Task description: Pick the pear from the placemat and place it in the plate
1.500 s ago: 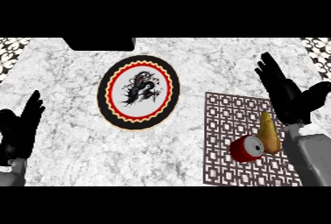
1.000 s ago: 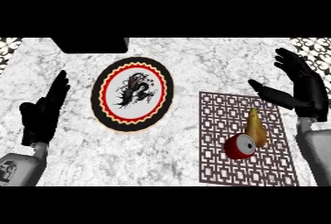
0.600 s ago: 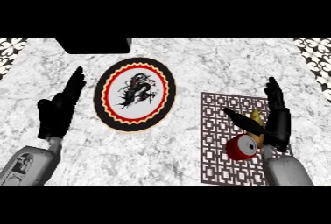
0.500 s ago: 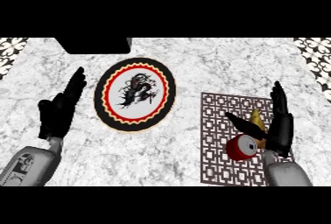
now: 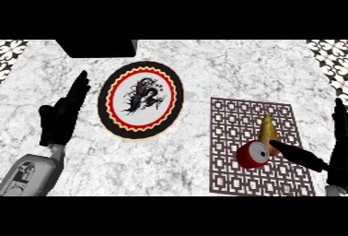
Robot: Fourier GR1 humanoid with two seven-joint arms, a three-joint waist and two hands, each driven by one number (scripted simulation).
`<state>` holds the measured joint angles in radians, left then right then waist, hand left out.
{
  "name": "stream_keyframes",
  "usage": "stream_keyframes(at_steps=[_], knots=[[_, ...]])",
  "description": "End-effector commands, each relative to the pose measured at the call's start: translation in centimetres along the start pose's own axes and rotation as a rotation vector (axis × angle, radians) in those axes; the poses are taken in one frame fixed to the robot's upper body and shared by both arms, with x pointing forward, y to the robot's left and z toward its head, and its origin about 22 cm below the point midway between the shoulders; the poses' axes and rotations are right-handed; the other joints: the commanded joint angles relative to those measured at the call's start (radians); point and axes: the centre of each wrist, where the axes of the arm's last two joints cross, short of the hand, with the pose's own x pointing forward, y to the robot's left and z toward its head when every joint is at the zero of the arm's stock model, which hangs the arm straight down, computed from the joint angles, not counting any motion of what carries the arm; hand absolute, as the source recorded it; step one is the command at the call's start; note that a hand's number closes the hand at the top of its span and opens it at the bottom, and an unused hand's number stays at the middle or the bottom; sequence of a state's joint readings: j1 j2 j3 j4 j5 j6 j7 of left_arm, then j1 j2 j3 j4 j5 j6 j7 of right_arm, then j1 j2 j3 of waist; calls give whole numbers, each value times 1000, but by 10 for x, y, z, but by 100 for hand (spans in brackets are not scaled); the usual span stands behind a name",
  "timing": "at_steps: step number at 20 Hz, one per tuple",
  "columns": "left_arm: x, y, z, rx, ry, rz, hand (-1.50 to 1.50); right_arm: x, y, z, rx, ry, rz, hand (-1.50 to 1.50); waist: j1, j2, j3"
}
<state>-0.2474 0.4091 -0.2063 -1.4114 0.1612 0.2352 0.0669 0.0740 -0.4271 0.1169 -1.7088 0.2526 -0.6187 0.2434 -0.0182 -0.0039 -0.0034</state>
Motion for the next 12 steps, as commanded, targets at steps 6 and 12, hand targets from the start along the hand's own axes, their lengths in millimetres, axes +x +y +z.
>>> stream_keyframes(at_steps=[6,12], knots=[[2,-1,-7,1,4,15,0,39,-61,-11,252,217,230,-150,7,3,2],[-2,-21,-4,-18,-9,4,0,47,-48,-22,316,303,243,-150,17,4,3]])
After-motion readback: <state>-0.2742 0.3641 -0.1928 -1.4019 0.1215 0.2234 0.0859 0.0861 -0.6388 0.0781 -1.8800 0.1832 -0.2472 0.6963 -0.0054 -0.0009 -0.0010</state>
